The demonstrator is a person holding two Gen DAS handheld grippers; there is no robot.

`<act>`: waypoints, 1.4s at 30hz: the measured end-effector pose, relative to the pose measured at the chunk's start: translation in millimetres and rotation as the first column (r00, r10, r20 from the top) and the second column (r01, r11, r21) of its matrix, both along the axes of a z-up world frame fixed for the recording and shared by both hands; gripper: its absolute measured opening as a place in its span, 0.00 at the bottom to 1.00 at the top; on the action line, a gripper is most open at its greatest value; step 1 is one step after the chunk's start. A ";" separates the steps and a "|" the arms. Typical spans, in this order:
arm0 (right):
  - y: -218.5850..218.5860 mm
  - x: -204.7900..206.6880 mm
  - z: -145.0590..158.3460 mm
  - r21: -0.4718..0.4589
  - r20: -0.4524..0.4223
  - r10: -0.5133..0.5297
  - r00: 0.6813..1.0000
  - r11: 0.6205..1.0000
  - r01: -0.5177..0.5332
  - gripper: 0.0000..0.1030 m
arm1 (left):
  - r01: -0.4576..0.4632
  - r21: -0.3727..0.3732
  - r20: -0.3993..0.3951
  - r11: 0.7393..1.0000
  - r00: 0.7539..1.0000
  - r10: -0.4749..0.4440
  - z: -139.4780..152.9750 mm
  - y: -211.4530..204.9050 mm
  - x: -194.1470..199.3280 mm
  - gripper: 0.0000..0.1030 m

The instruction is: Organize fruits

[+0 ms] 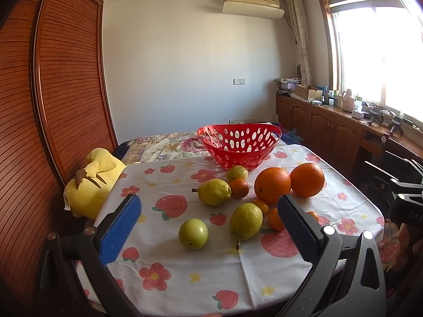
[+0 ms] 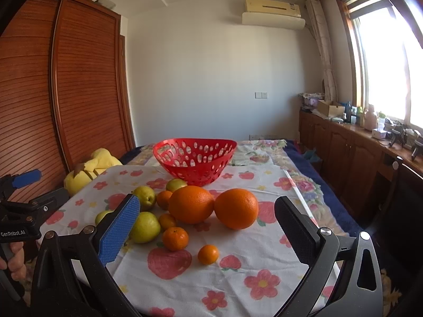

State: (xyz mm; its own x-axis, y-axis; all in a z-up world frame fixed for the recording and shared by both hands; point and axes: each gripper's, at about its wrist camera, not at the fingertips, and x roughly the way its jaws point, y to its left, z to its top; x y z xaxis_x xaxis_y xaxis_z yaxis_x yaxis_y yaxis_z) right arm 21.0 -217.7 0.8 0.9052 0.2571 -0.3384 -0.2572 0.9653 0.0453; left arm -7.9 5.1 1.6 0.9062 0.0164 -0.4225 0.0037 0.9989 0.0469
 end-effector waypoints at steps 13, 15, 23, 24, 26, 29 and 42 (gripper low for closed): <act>3.3 0.3 -0.7 -0.002 0.004 0.005 1.000 1.000 -0.005 1.00 | 0.006 0.005 0.014 1.000 1.000 -0.006 7.8 -0.4 -5.6 1.00; 3.2 0.8 -0.1 0.000 0.005 0.005 1.000 1.000 -0.005 1.00 | 0.008 0.006 0.017 1.000 1.000 -0.008 8.8 -1.0 -6.6 1.00; 4.3 0.4 0.1 0.002 0.007 0.010 1.000 1.000 -0.010 1.00 | 0.010 0.006 0.017 1.000 1.000 -0.010 9.9 -2.1 -7.4 1.00; 4.7 0.6 -0.1 0.002 0.007 0.009 1.000 1.000 -0.009 1.00 | 0.010 0.006 0.017 1.000 1.000 -0.010 10.0 -2.1 -7.3 1.00; 4.2 0.4 0.1 0.004 0.006 0.009 1.000 1.000 -0.009 1.00 | 0.009 0.006 0.016 1.000 1.000 -0.009 10.5 -1.9 -7.6 1.00; 4.3 -0.2 0.5 0.004 0.007 0.009 1.000 1.000 -0.009 1.00 | 0.010 0.008 0.013 1.000 1.000 -0.011 10.8 -2.3 -7.8 1.00; 3.9 -0.2 0.0 0.003 0.004 0.009 1.000 1.000 -0.009 1.00 | 0.012 0.006 0.001 1.000 1.000 -0.012 8.5 -1.3 -6.7 1.00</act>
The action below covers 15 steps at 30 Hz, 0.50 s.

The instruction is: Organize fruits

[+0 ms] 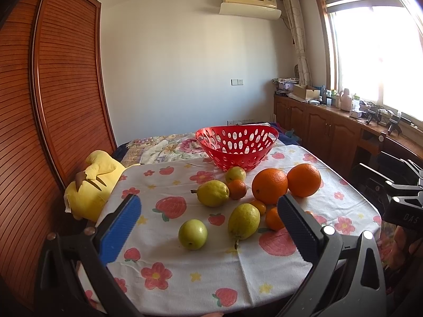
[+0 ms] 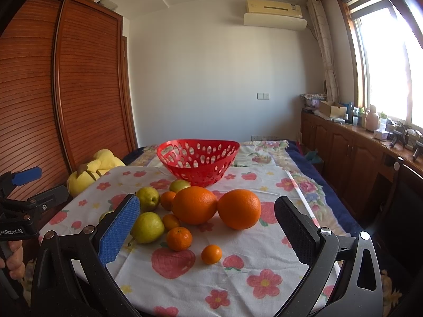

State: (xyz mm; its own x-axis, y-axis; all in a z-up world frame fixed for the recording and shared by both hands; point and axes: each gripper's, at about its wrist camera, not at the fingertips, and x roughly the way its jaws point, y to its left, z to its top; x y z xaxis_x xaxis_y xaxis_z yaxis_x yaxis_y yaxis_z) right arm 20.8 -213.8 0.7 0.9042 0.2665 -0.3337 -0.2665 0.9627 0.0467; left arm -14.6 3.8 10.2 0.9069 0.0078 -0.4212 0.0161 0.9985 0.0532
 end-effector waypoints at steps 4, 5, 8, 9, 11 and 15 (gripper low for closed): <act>-0.8 0.5 -0.1 0.000 0.000 0.000 1.000 1.000 0.000 1.00 | 0.001 0.000 -0.001 1.000 1.000 -0.001 -1.5 0.1 0.0 1.00; -0.9 0.5 -0.1 0.000 0.000 -0.001 1.000 1.000 0.001 1.00 | 0.001 0.000 -0.002 1.000 1.000 -0.001 -2.1 0.0 -0.1 1.00; -0.7 0.3 -0.8 0.002 -0.005 0.000 1.000 1.000 0.000 1.00 | 0.002 -0.003 -0.004 1.000 1.000 -0.002 -3.5 -0.1 -0.2 1.00; -0.6 0.1 -0.8 0.003 -0.006 -0.001 1.000 1.000 0.001 1.00 | 0.002 -0.002 -0.004 1.000 1.000 -0.002 -3.5 -0.2 -0.1 1.00; -0.4 0.4 -0.8 0.000 -0.004 -0.001 1.000 1.000 0.001 1.00 | 0.003 -0.002 -0.005 1.000 1.000 -0.003 -3.6 0.1 -0.2 1.00; -0.6 0.8 -0.6 0.000 -0.005 -0.001 1.000 1.000 0.001 1.00 | 0.002 -0.003 -0.008 1.000 1.000 -0.002 -4.2 0.0 0.1 1.00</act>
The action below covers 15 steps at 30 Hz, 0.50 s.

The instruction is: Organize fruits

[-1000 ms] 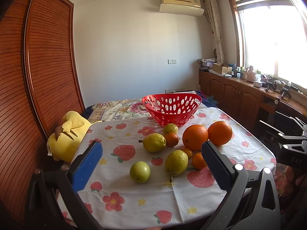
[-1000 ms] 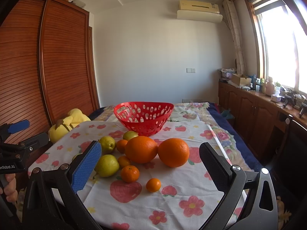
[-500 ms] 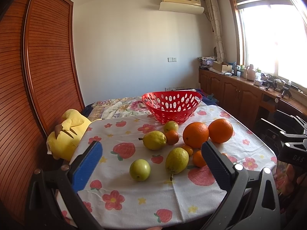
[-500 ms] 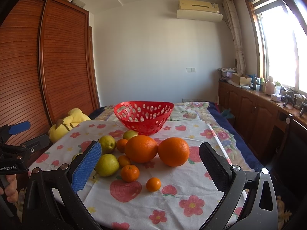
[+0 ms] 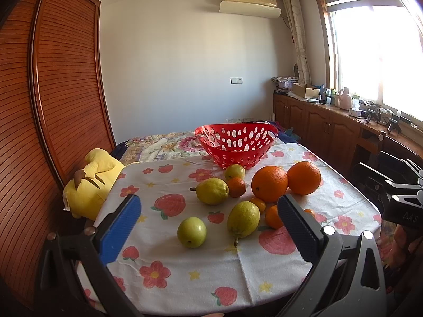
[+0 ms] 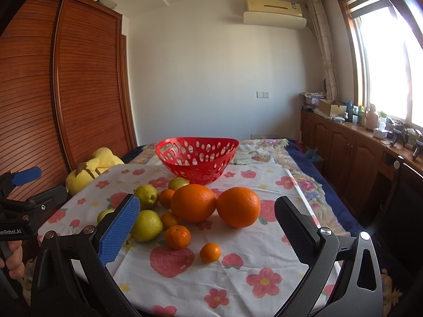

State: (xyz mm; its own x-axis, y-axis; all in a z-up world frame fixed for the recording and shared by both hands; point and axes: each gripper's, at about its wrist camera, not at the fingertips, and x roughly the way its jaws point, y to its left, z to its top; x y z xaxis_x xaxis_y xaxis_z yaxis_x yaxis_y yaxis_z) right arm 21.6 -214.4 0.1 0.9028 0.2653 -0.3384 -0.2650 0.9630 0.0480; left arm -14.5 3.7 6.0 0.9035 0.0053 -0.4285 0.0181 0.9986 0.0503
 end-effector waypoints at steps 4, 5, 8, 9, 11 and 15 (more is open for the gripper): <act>-0.5 -0.3 -1.6 0.001 -0.004 0.001 1.000 1.000 -0.001 1.00 | 0.001 0.000 -0.007 1.000 1.000 -0.001 -1.5 0.3 1.3 1.00; -3.3 -0.2 -5.2 0.002 -0.007 0.001 1.000 1.000 -0.001 1.00 | 0.000 0.001 -0.008 1.000 1.000 0.000 -1.8 0.5 1.8 1.00; -4.1 -0.6 -6.6 0.002 -0.009 0.001 1.000 1.000 -0.001 1.00 | 0.001 0.000 -0.011 1.000 1.000 -0.001 -2.6 0.6 2.1 1.00; -4.7 -0.5 -7.3 0.002 -0.010 0.002 1.000 1.000 -0.002 1.00 | 0.002 0.000 -0.012 1.000 1.000 -0.002 -3.1 0.9 2.8 1.00; -4.6 -0.3 -7.5 0.000 -0.011 0.001 1.000 1.000 -0.001 1.00 | 0.004 -0.001 -0.017 1.000 1.000 -0.004 -5.1 1.4 3.9 1.00; -8.3 2.8 -15.6 0.001 -0.032 0.009 0.999 1.000 -0.009 1.00 | 0.005 -0.009 -0.037 1.000 0.999 -0.005 -12.9 5.3 8.7 1.00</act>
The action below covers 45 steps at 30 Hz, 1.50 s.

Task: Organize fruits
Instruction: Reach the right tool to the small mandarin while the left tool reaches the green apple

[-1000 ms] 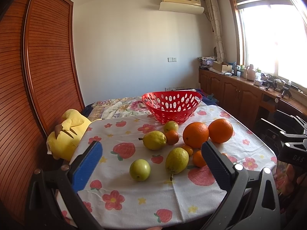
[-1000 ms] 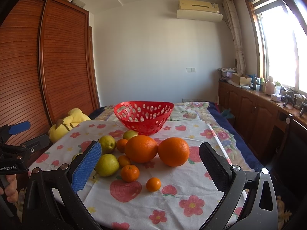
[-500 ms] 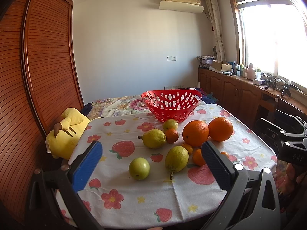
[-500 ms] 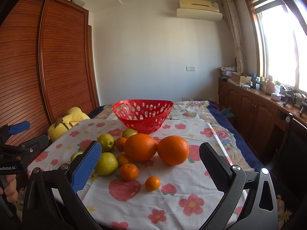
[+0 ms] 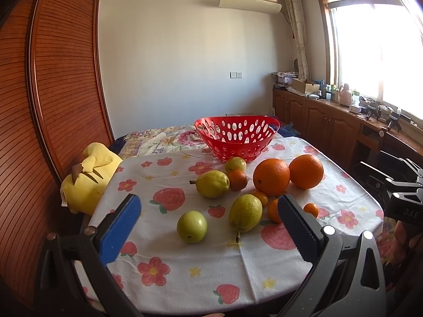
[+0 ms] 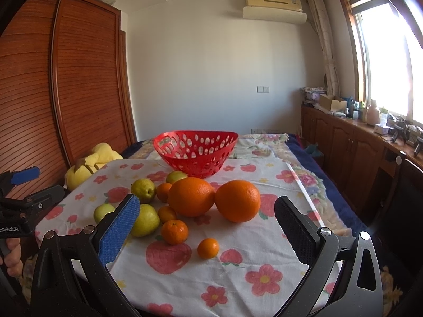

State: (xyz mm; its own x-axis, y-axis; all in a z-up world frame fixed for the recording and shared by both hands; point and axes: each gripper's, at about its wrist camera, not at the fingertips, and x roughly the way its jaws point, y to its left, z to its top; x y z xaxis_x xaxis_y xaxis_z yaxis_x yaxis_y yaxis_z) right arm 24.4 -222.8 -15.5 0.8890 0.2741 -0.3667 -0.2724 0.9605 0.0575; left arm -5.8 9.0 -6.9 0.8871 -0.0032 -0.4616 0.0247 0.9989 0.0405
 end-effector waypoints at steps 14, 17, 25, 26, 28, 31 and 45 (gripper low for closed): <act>-2.5 37.9 -36.7 -0.049 -0.114 0.041 0.993 0.998 -0.047 0.95 | -0.008 -0.064 -0.121 0.998 0.993 0.000 -46.6 26.8 30.0 1.00; -3.1 48.3 -47.9 -0.063 -0.152 0.036 0.988 0.997 -0.046 0.92 | -0.014 -0.061 -0.142 0.998 0.990 0.005 -55.8 31.0 37.8 1.00; -3.1 68.7 -71.7 -0.068 -0.223 0.088 0.971 0.992 -0.106 0.87 | 0.000 -0.047 -0.201 0.999 0.979 -0.010 -76.8 36.6 56.8 1.00; -2.2 71.8 -75.0 -0.067 -0.237 0.095 0.967 0.991 -0.114 0.85 | 0.003 -0.047 -0.207 0.999 0.978 -0.012 -79.2 36.9 58.7 1.00; -0.5 76.7 -82.9 -0.066 -0.269 0.103 0.958 0.990 -0.125 0.80 | 0.009 -0.043 -0.222 0.999 0.975 -0.019 -83.5 37.5 63.9 1.00; 4.2 82.4 -91.7 -0.065 -0.305 0.121 0.945 0.987 -0.147 0.67 | 0.021 -0.037 -0.235 0.999 0.972 -0.029 -87.0 39.0 68.8 0.99; 11.5 94.4 -105.0 -0.040 -0.364 0.184 0.913 0.976 -0.213 0.43 | 0.073 -0.088 -0.297 0.993 0.950 -0.096 -99.2 46.9 99.7 0.89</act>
State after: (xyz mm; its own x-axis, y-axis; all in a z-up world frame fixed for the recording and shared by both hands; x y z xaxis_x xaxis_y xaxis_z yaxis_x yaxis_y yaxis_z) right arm 118.8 -211.2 -120.5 0.6257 0.3894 -0.6759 -0.4328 0.8942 0.1145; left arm 93.9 55.9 -106.1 0.7023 -0.1167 -0.7023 0.1083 0.9925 -0.0566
